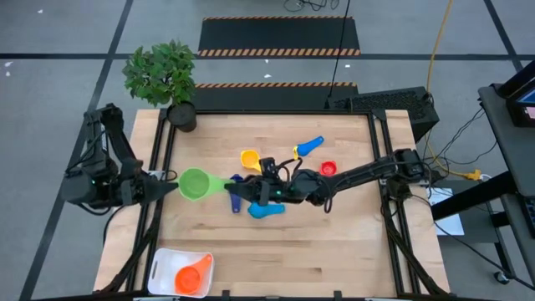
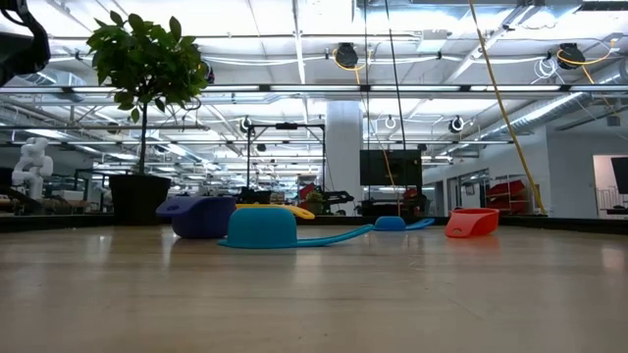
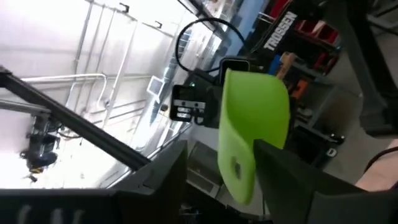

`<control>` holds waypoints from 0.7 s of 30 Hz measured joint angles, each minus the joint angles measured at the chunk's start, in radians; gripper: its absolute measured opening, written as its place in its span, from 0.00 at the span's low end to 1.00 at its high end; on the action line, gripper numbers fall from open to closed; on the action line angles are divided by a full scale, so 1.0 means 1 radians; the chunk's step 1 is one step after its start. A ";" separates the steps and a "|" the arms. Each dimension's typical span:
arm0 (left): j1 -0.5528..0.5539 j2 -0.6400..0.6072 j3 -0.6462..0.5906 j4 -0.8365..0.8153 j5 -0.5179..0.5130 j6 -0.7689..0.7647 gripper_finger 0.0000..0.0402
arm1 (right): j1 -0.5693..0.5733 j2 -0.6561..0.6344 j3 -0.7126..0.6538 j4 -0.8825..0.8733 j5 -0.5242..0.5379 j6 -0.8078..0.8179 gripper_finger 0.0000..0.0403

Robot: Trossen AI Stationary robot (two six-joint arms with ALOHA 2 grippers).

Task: Nest measuring cups in basket
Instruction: Stack the green measuring cup on top of the orange measuring cup in the white bin

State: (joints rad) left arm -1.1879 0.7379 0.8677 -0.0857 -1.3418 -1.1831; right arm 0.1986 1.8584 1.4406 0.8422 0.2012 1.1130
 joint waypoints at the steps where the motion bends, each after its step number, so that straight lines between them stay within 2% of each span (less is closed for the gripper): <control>1: 0.005 -0.001 0.000 0.000 0.001 0.000 0.01 | -0.002 0.000 0.000 -0.001 -0.012 0.000 0.39; 11: 0.048 -0.006 0.000 -0.001 0.044 0.031 0.02 | -0.022 0.000 0.000 0.000 -0.087 -0.006 0.02; 16: 0.048 -0.006 0.000 0.000 0.040 0.076 0.07 | -0.034 0.000 0.000 0.003 -0.128 0.000 0.03; 21: 0.048 -0.006 0.000 0.000 0.039 0.113 0.25 | -0.036 0.000 0.000 0.014 -0.158 0.006 0.01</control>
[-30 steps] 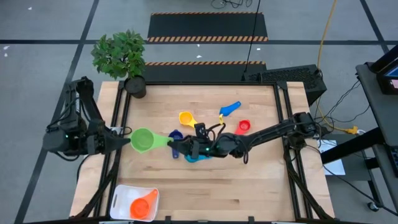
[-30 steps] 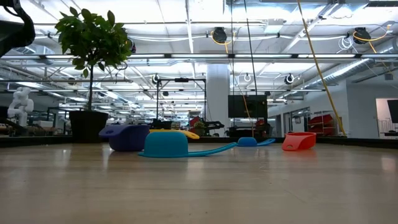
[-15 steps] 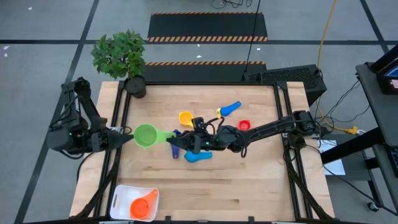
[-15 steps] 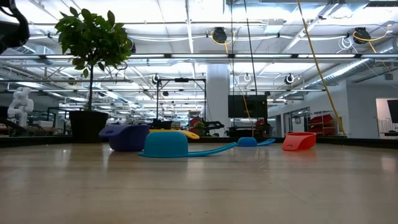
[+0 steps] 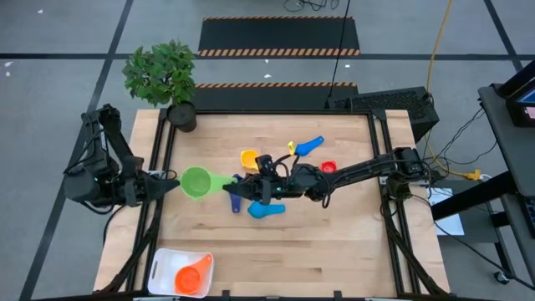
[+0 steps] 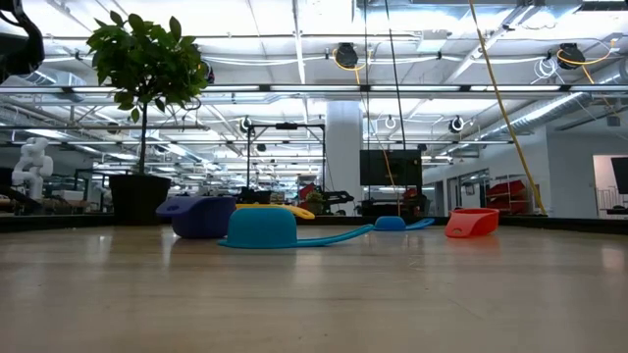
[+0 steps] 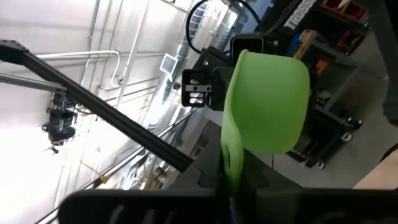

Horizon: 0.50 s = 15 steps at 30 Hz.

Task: Nest measuring cups in basket
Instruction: Stack the green measuring cup on top of the orange measuring cup in the white bin

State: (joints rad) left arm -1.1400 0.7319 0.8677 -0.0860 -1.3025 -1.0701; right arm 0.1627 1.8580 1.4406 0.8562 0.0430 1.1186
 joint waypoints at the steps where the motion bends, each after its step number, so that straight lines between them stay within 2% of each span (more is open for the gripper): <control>1: 0.000 0.000 0.000 0.000 -0.003 0.003 0.28 | 0.000 0.000 0.000 0.000 -0.013 0.007 0.01; 4: 0.000 0.001 0.000 0.000 -0.004 0.030 0.38 | -0.001 -0.014 -0.001 -0.025 -0.049 0.018 0.01; 7: -0.002 0.001 0.000 -0.001 0.015 0.048 0.43 | -0.001 -0.053 -0.001 -0.107 -0.074 0.012 0.00; 11: -0.024 0.001 0.000 -0.007 0.060 0.052 0.44 | -0.001 -0.130 -0.001 -0.277 -0.101 -0.040 0.00; 15: -0.041 0.001 0.000 -0.103 0.107 -0.018 0.45 | 0.000 -0.224 -0.001 -0.467 -0.101 -0.089 0.00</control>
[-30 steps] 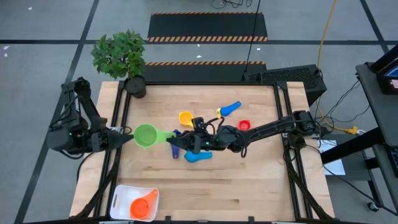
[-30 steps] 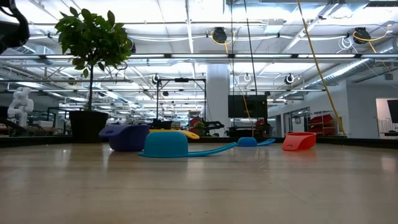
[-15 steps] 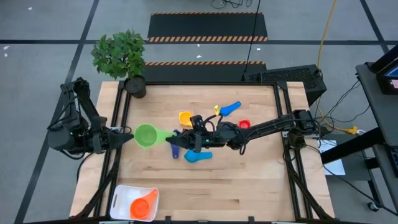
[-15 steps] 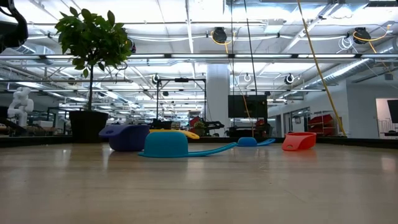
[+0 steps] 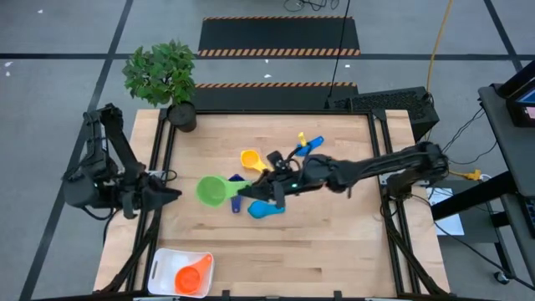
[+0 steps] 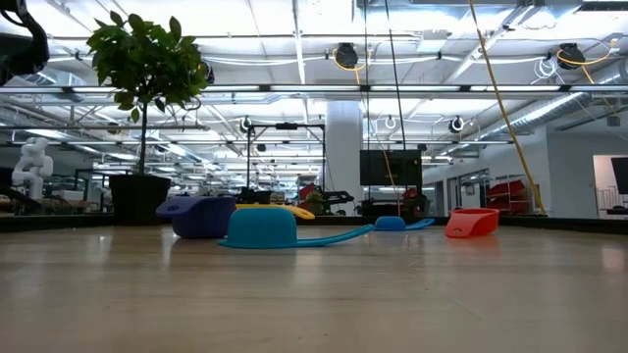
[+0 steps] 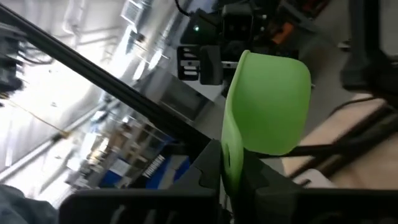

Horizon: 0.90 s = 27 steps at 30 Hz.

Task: Nest measuring cups in basket
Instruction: Stack the green measuring cup on top of the orange measuring cup in the white bin

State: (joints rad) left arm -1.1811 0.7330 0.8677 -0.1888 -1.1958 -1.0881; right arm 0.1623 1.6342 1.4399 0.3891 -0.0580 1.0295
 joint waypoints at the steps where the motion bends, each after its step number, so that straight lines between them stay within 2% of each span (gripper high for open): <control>1: -0.001 0.000 0.000 -0.038 0.005 -0.033 0.45 | 0.000 -0.023 0.000 -0.038 0.001 -0.010 0.00; 6: -0.004 0.001 0.000 -0.205 0.084 -0.177 0.45 | 0.003 -0.133 0.000 -0.204 0.005 -0.072 0.00; 10: -0.004 0.014 0.000 -0.253 0.173 -0.220 0.45 | 0.003 -0.195 0.000 -0.280 0.006 -0.107 0.00; 15: -0.004 0.069 0.000 -0.251 0.454 -0.285 0.45 | 0.003 -0.237 0.000 -0.340 0.008 -0.130 0.00; 21: -0.004 0.215 0.000 -0.248 0.792 -0.373 0.41 | 0.003 -0.237 0.000 -0.367 0.037 -0.125 0.00; 24: -0.004 0.286 0.000 -0.246 0.887 -0.388 0.35 | 0.003 -0.227 -0.001 -0.366 0.061 -0.106 0.00; 27: -0.004 0.342 0.000 -0.207 0.917 -0.402 0.28 | 0.003 -0.228 -0.029 -0.335 0.082 -0.070 0.00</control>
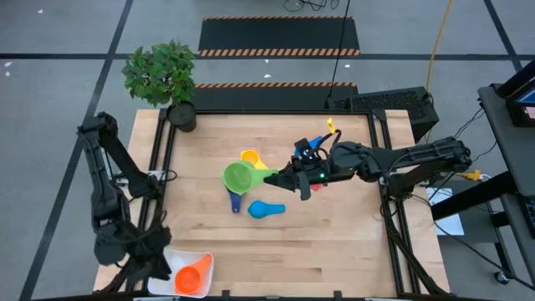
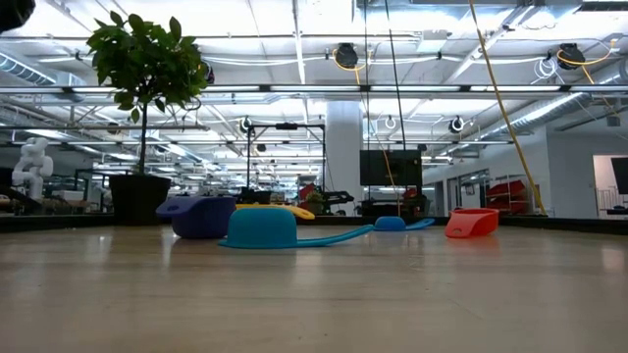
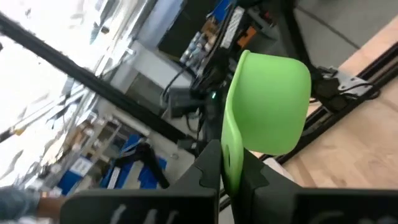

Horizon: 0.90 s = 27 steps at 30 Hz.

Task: Nest measuring cups in basket
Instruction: Stack the green measuring cup on top of the orange measuring cup in the white bin

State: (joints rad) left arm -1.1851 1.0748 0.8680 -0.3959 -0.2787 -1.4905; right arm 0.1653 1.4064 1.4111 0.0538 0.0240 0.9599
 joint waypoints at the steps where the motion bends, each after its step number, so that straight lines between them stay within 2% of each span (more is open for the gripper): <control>1: 0.001 0.016 0.000 0.013 0.001 -0.004 0.27 | 0.000 0.000 -0.011 0.012 0.011 0.013 0.00; 7: 0.000 0.111 0.000 0.049 0.038 -0.001 0.21 | 0.023 0.001 -0.070 0.114 0.060 0.069 0.00; 14: 0.000 0.188 0.000 0.056 0.061 0.036 0.14 | 0.055 0.005 -0.099 0.125 0.133 0.125 0.00; 22: 0.003 0.297 0.000 0.038 0.083 0.029 0.01 | 0.044 0.004 -0.102 0.133 0.109 0.090 0.00; 27: 0.024 0.347 0.000 0.029 0.106 -0.012 0.04 | 0.044 0.004 -0.102 0.145 0.099 0.065 0.00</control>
State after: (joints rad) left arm -1.1615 1.4223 0.8680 -0.3667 -0.1725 -1.5027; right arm 0.2089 1.4109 1.3094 0.1986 0.1230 1.0252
